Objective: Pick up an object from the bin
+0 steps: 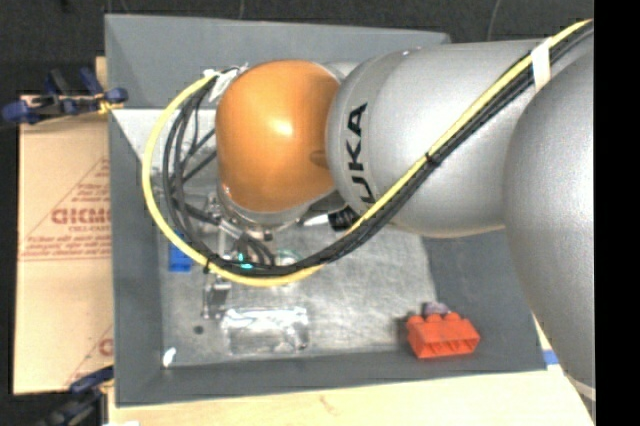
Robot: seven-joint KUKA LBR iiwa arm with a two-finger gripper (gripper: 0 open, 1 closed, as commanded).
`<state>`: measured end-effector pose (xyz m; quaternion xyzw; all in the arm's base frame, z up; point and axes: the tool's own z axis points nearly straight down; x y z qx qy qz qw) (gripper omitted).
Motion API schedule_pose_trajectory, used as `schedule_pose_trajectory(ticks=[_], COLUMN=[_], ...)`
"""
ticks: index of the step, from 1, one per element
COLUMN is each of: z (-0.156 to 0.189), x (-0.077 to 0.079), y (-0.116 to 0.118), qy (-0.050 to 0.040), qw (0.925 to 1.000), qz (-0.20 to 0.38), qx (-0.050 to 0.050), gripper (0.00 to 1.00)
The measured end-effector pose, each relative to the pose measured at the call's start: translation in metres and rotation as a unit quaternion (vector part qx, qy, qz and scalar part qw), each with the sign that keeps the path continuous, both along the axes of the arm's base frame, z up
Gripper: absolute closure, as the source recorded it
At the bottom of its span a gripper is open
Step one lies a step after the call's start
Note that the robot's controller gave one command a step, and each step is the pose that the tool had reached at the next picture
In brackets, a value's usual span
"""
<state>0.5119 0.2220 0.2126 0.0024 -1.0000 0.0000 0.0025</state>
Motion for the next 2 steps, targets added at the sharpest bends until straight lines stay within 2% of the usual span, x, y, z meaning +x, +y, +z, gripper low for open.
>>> schedule_pose_trajectory(ticks=[1,2], z=[-0.099,-0.026], x=[0.045,-0.025], y=[-0.046,-0.12], qy=[-0.0012,-0.0038], qw=[0.9988,0.9958], qz=[0.049,0.091], qx=[-0.001,-0.001], gripper=[0.0,0.0])
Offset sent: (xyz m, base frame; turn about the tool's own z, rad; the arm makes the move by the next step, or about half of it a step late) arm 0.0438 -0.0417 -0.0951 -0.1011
